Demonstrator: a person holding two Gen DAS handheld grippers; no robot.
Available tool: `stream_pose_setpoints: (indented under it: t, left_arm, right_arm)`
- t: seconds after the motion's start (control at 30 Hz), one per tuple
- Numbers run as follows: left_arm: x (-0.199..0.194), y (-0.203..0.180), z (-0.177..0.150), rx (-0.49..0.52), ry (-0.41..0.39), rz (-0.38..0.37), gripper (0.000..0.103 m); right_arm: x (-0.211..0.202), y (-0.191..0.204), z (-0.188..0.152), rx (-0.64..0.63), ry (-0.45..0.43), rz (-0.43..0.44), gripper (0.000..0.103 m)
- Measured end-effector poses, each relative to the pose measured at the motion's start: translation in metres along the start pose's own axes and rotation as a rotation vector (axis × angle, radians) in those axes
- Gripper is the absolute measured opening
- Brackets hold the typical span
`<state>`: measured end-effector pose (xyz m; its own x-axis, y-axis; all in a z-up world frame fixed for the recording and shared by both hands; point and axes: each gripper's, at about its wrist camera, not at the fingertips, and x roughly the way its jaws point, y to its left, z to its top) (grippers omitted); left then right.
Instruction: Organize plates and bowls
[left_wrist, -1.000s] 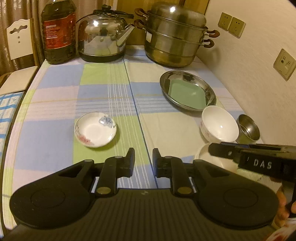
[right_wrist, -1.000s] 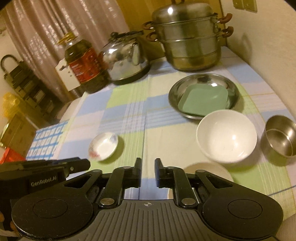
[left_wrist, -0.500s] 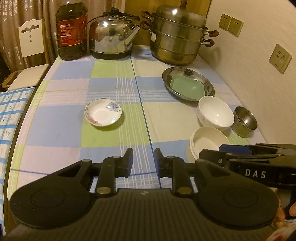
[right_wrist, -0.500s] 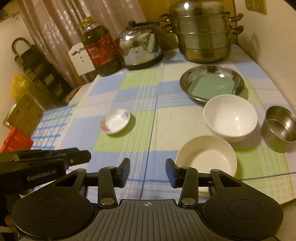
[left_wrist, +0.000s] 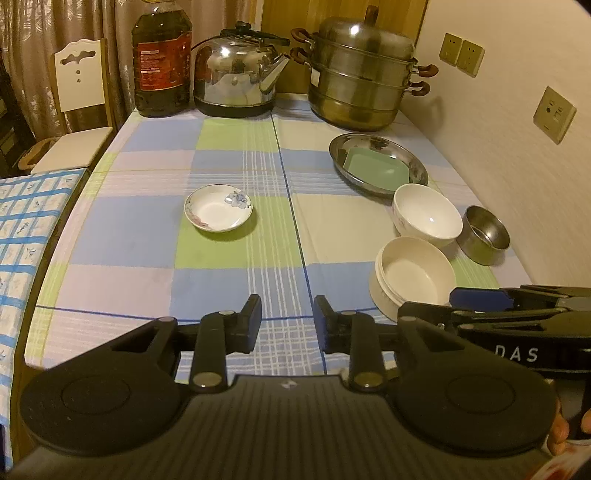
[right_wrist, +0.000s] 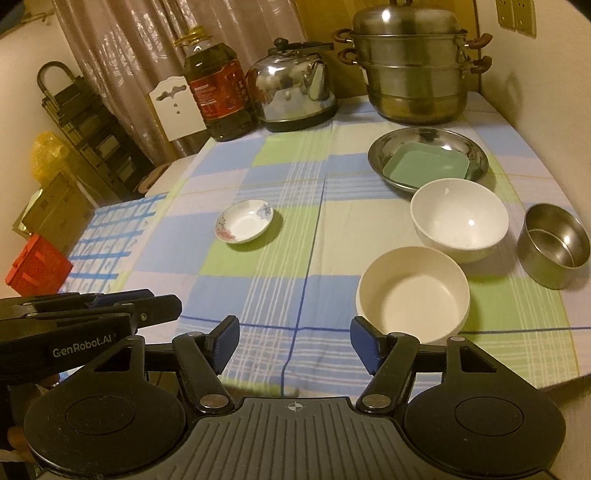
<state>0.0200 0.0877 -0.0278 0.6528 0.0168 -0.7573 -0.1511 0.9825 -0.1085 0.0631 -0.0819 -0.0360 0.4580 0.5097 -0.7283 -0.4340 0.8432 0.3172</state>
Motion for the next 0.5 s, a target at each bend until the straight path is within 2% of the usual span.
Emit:
stream_pose_setpoints:
  t: [0.5]
  left_arm:
    - [-0.021,-0.008,-0.021,-0.011,-0.009,0.01,0.029]
  right_arm:
    - [-0.018,0.002,-0.017,-0.005,-0.007,-0.002,0.07]
